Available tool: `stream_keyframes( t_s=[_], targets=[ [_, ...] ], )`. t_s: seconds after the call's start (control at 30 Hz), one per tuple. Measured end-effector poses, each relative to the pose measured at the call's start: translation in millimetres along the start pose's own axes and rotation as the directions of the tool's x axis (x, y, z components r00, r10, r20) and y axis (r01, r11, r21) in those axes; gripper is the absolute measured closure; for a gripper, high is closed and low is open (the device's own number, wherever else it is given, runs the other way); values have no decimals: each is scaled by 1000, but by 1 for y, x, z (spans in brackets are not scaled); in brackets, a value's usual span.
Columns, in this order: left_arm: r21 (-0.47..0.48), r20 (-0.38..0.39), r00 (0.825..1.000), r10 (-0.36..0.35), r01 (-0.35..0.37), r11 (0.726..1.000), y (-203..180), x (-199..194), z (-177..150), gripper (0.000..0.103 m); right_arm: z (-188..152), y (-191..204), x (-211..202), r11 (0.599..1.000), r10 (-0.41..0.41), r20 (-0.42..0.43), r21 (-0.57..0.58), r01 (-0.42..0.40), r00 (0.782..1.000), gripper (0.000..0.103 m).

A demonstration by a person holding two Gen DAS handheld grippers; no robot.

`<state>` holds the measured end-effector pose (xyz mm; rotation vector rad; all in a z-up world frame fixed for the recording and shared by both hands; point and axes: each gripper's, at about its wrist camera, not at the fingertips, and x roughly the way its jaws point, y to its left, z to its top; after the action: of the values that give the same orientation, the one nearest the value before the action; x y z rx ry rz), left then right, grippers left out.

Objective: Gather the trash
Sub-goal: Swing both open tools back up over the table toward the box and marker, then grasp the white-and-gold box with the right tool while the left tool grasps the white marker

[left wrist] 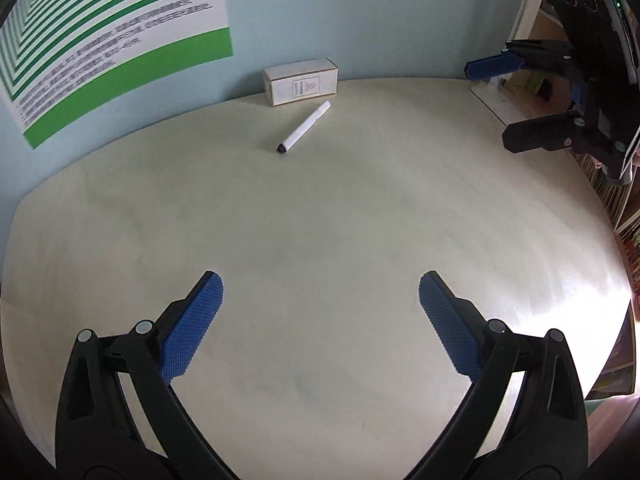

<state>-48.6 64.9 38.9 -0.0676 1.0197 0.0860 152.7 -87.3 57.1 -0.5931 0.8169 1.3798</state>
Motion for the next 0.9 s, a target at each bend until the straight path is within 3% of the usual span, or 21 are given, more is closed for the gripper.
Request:
stream_keyframes(
  t_s=[0.27,0.43,0.67,0.77,0.8,0.83,0.87,0.9],
  targets=[
    [129,-21,999,-47,49,990,6,61,66,7,22,-56,20,999,-12,25,-41,13,1000,6],
    [199,-43,996,-81,88,976,17,106,97,7,39,-94,55,996,-3,50,-87,7,999,6],
    [188,-24,987,-159,161,969,38,158,116,7,65,-133,111,986,16,56,-164,-7,998,8],
    [185,-29,978,-207,209,960,43,170,117,20,72,-143,130,981,16,44,-193,-7,999,10],
    [195,-34,977,-209,212,958,43,172,116,27,74,-145,135,979,28,40,-202,-19,999,14],
    [209,-43,978,-204,209,955,42,175,114,30,76,-146,139,976,24,42,-216,-14,999,26],
    [227,-38,979,-200,203,952,41,175,113,31,77,-147,141,974,14,40,-229,-4,999,32],
    [251,-33,978,-204,206,946,39,174,111,34,78,-146,145,968,2,41,-249,8,999,32]
  ],
)
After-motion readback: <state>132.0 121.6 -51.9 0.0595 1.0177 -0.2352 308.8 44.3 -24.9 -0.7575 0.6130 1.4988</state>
